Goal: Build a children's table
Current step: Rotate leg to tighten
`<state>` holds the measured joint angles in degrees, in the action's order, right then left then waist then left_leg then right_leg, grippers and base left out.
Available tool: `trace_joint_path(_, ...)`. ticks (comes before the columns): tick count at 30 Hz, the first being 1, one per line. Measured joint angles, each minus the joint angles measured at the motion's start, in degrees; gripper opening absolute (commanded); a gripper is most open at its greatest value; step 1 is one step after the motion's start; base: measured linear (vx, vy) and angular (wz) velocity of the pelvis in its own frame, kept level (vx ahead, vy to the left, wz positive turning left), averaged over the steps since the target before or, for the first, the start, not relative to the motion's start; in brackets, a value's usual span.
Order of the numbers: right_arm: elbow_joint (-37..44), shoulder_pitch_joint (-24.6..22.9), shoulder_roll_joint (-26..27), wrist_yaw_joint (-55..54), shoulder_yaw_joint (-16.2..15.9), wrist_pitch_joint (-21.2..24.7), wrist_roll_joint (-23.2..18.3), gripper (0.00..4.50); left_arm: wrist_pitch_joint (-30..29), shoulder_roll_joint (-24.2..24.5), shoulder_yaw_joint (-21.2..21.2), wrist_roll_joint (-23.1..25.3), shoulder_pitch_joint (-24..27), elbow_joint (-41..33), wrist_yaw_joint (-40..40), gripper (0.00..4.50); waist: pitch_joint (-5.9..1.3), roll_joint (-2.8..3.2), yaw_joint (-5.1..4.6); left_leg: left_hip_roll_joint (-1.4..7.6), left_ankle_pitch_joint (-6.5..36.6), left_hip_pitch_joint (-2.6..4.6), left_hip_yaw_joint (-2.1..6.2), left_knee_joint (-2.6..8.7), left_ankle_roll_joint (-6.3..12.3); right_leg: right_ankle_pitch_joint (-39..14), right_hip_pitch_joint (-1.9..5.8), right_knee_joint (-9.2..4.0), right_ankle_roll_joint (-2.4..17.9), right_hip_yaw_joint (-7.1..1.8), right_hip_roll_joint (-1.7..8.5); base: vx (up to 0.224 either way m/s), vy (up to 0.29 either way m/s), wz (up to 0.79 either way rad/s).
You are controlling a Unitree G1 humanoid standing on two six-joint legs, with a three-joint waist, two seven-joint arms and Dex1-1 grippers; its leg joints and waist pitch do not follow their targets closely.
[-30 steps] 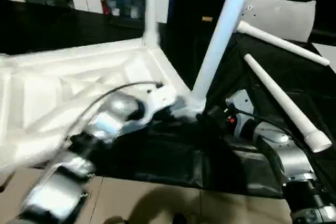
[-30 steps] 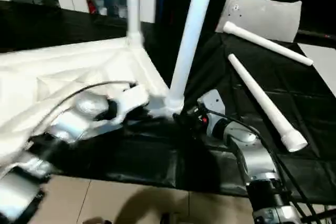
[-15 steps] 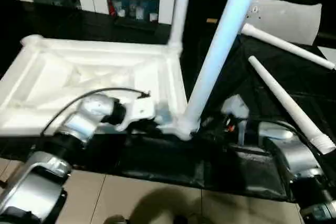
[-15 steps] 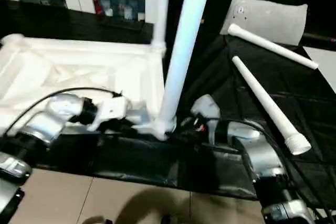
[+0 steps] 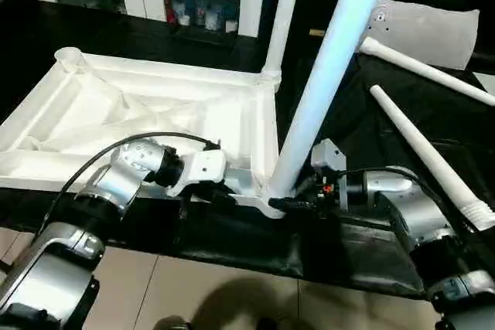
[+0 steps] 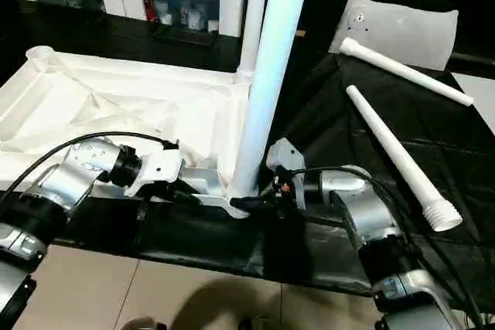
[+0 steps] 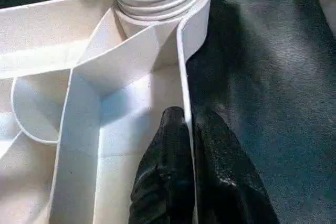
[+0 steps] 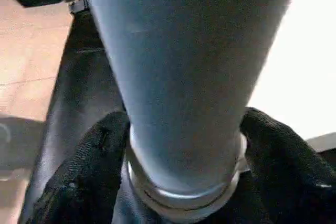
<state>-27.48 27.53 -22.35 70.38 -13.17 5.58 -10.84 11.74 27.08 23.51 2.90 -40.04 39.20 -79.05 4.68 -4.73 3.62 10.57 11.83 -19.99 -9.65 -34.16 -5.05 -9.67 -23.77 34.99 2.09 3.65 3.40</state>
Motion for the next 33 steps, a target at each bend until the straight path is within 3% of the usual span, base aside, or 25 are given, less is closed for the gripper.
trace_joint_path(7,-0.7,0.4,0.1,1.2,0.0,0.0,0.0,2.8,0.6,-0.3,-0.1,0.0,-0.2,0.7,-0.6,0.0,-0.02,-0.02,0.15,0.01,0.0,0.01,0.0,-0.02,0.01,0.0,0.02,0.04,0.0,0.01,0.0,0.0,0.0,0.0)
trace_joint_path(17,-0.3,-0.6,0.7,0.0,1.2,1.3,-0.3,2.75,-1.6,-1.3,-0.8,0.7,-0.4,1.0,0.5,0.0,-0.17,0.1,0.48,0.03,0.0,0.07,0.0,-0.12,0.0,0.0,0.1,0.09,0.0,0.01,0.0,0.0,0.0,0.0)
trace_joint_path(21,0.0,-2.7,3.3,-8.5,4.1,2.0,-0.1,2.75,-6.9,-4.1,-2.1,1.9,-0.5,1.8,6.7,0.0,-0.48,0.45,0.43,0.02,0.0,0.26,-0.03,-0.32,0.05,-0.1,0.32,0.05,-0.3,0.01,0.04,0.0,0.0,0.0)
trace_joint_path(25,-1.0,-3.0,8.8,-22.7,8.3,4.6,1.3,2.74,-15.9,-9.2,-4.5,2.9,-1.5,3.3,15.1,0.0,-0.62,0.7,-0.42,-0.07,0.0,0.6,-0.04,-0.32,0.05,-0.2,0.59,-0.14,-0.4,0.01,0.12,0.0,0.0,0.0)
trace_joint_path(27,-2.2,-2.1,11.7,-30.9,11.1,6.2,1.9,2.74,-19.8,-12.7,-5.0,3.2,-2.7,4.7,20.8,0.0,-0.76,0.98,-0.84,-0.24,-0.1,0.63,-0.05,-0.31,0.08,-0.3,0.6,-0.23,-0.5,0.01,0.28,0.0,0.0,0.0)
trace_joint_path(33,-4.6,0.8,16.9,-45.9,14.1,7.8,4.2,2.74,-25.3,-18.4,-6.7,4.2,-4.8,6.8,30.7,0.0,-0.76,0.99,-1.36,-0.29,-0.2,0.53,-0.05,-0.25,0.25,-0.3,0.59,-0.35,-0.5,0.05,0.35,0.0,0.0,0.0)
